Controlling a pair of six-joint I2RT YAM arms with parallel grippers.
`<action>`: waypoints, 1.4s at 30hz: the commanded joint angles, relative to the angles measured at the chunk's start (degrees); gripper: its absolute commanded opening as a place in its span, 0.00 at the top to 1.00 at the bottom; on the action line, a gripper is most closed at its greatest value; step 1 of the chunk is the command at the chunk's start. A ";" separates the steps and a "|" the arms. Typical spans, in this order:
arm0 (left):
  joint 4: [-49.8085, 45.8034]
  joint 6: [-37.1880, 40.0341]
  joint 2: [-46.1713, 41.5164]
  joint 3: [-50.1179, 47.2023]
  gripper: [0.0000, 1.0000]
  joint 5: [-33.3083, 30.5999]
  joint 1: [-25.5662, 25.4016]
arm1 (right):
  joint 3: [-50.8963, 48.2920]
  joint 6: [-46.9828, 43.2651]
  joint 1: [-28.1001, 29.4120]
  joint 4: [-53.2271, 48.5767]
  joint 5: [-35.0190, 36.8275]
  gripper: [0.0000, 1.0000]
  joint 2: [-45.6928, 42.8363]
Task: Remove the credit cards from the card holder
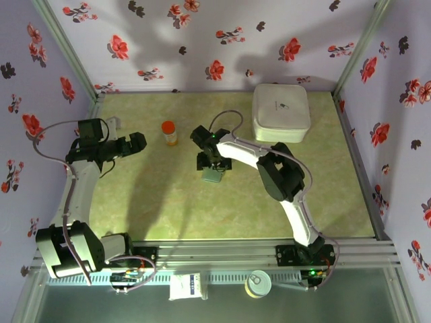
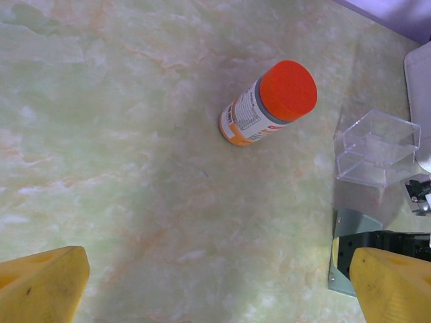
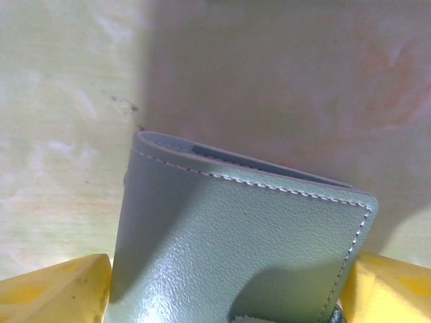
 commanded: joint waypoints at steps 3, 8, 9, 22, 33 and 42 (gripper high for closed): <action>1.06 -2.11 -0.41 -1.26 0.01 1.14 -1.75 | -5.29 -1.27 0.36 -2.01 -0.61 0.13 -3.86; 1.95 -4.68 0.41 -1.83 0.01 -1.42 -5.87 | -7.09 -1.94 0.37 -2.20 -1.10 0.08 -4.83; 2.07 -5.19 0.63 -2.00 0.01 -1.83 -6.60 | -7.35 -1.98 0.39 -2.37 -1.03 0.08 -5.14; 5.61 -13.39 4.46 -4.05 0.02 -7.79 -19.45 | -10.81 -2.18 1.31 -0.86 -1.19 0.16 -8.43; 12.10 -21.89 6.24 -9.03 0.06 -8.40 -23.77 | -10.17 4.05 3.51 0.46 -0.77 0.22 -9.19; 13.69 -24.63 9.35 -10.11 0.10 -5.53 -24.81 | -9.24 6.51 4.63 2.74 -1.44 0.09 -10.17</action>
